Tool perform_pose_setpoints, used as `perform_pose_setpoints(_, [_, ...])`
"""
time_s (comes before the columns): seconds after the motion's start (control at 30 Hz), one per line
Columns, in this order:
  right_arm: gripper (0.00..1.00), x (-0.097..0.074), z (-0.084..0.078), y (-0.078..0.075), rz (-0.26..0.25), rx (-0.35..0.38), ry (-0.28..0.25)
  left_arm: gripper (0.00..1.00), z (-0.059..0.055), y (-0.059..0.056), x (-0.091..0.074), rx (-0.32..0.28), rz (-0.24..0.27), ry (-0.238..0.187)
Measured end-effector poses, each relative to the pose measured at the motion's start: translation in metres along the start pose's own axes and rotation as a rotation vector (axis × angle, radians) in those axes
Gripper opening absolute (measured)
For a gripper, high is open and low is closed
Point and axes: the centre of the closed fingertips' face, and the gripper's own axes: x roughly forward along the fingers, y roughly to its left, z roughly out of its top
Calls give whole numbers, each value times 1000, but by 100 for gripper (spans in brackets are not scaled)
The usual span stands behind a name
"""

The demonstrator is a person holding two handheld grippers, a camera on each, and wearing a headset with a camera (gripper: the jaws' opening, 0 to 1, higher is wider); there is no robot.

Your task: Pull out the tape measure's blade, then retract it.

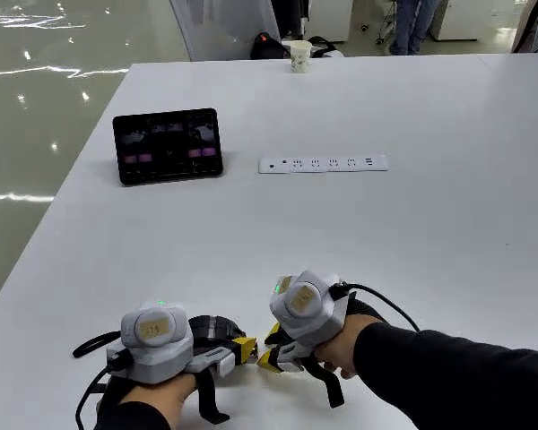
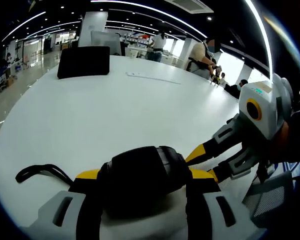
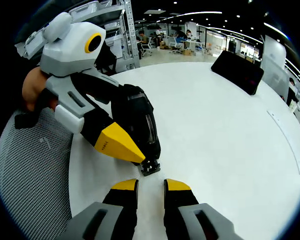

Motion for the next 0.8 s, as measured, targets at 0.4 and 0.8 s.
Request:
perform_pose_setpoints(0.4, [20,-35,-18,0,-47,26,-55,99,-1,4,-7,29,-69,12])
perform_pose_setpoints(0.8, [26,-71,-39,0,-92,48,-89,99,-7,-4,-26,156,-252,30])
